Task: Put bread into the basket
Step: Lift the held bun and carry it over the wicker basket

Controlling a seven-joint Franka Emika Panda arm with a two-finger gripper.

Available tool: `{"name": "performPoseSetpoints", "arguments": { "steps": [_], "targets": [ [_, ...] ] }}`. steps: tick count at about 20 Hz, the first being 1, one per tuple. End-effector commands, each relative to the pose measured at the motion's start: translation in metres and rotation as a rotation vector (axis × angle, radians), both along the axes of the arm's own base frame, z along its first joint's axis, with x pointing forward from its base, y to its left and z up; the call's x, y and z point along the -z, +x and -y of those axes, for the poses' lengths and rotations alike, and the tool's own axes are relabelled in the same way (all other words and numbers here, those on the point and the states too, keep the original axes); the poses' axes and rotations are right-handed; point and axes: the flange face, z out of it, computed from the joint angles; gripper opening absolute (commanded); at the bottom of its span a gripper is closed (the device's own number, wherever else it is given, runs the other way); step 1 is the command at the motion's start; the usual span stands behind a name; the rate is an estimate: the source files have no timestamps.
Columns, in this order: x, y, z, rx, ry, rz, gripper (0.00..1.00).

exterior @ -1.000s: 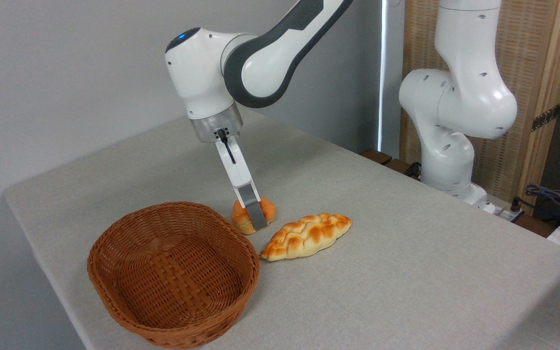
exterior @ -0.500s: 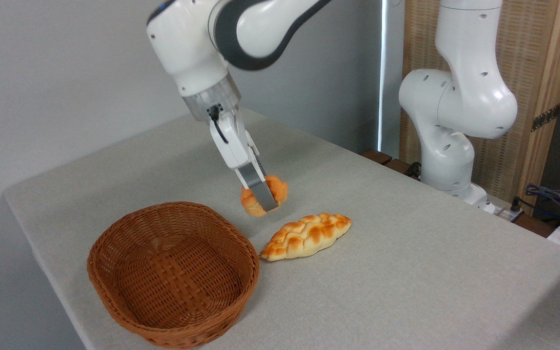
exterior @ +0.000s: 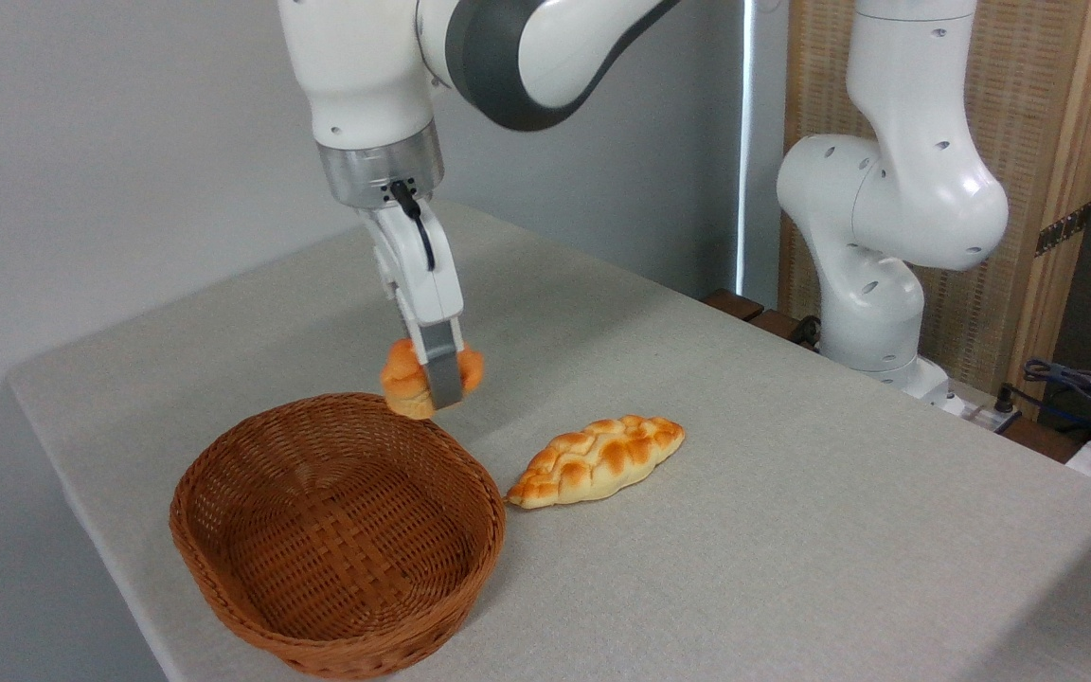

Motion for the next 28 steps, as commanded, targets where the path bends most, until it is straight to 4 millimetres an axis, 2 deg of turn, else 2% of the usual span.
{"name": "performPoseSetpoints", "arguments": {
  "steps": [1,5,12,14,18,19,20,22,23,24,28],
  "targets": [
    [0.004,0.015,0.005,-0.083,-0.067,0.041,0.46],
    [0.016,0.025,0.012,-0.131,-0.076,0.060,0.46],
    [0.020,0.039,0.021,-0.314,-0.130,0.118,0.48],
    [0.026,0.042,0.035,-0.373,-0.137,0.121,0.52],
    [0.033,0.048,0.040,-0.418,-0.144,0.143,0.52],
    [0.033,0.049,0.040,-0.418,-0.146,0.145,0.54],
    [0.039,0.051,0.040,-0.418,-0.142,0.140,0.62],
    [0.039,0.053,0.042,-0.413,-0.142,0.164,0.70],
    [0.039,0.053,0.042,-0.417,-0.139,0.166,0.79],
    [0.039,0.053,0.042,-0.419,-0.136,0.167,0.84],
    [0.039,0.052,0.040,-0.411,-0.121,0.170,0.97]
  ]
}}
